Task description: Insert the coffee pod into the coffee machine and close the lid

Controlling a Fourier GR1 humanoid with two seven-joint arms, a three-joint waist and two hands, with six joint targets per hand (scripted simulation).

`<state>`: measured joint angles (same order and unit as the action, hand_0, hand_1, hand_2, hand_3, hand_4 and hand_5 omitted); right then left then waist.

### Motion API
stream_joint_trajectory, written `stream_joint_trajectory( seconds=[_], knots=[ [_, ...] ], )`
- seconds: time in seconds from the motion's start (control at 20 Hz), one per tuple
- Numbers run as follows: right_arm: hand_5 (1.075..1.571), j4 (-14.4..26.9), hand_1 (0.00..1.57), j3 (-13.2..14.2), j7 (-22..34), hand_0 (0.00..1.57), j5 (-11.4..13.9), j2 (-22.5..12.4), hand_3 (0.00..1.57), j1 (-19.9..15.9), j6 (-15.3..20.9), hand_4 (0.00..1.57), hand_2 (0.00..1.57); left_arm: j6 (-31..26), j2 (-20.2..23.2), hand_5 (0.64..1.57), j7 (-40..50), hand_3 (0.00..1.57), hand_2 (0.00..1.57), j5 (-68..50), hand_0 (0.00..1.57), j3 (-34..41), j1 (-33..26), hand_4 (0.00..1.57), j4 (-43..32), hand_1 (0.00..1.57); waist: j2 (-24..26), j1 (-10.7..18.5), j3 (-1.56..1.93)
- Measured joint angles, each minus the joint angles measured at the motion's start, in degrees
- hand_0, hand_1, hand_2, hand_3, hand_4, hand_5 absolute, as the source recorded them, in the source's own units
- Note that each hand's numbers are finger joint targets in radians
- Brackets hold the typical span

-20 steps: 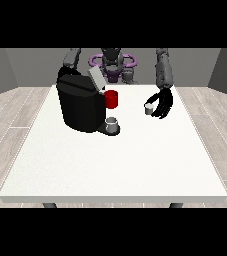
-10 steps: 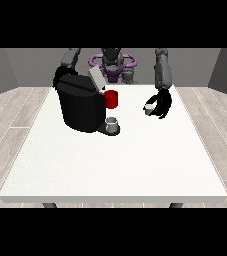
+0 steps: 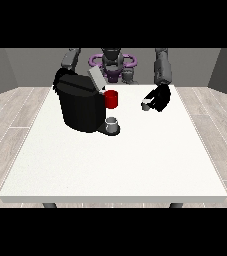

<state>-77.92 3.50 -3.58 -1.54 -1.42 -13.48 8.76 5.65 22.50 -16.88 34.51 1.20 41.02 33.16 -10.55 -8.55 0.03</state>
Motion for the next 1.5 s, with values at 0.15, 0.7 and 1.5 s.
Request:
stream_joint_trajectory(
  seconds=[0.15, 0.7, 1.5],
  knots=[
    [1.571, 2.7, 0.00, 0.8, -0.3, 0.00, -0.1, -0.5, 0.00, -0.7, -0.1, 0.47, 0.00, -2.8, -0.3, 1.571, 0.6, 1.34, 1.36, 0.1, 1.29, -0.6, 2.2, 0.56, 1.7, 1.29, 1.3, 0.9, 0.00],
    [1.571, 5.0, 0.00, 0.9, -1.5, 0.00, -1.2, -1.3, 0.00, -1.3, -2.4, 0.50, 0.00, -10.5, 1.1, 1.571, 1.9, 1.29, 1.33, -0.2, 1.25, 0.5, 8.1, 0.57, 4.4, 1.25, 3.5, -0.3, -0.02],
    [1.571, 1.5, 0.00, -1.4, 1.2, 0.00, 0.2, -0.2, 0.00, -4.8, -0.4, 0.55, 0.00, -13.6, 3.5, 1.571, 9.2, 1.25, 1.32, -0.8, 1.26, 5.0, 20.6, 0.52, 4.4, 1.26, 0.9, -5.9, -0.02]
  ],
)
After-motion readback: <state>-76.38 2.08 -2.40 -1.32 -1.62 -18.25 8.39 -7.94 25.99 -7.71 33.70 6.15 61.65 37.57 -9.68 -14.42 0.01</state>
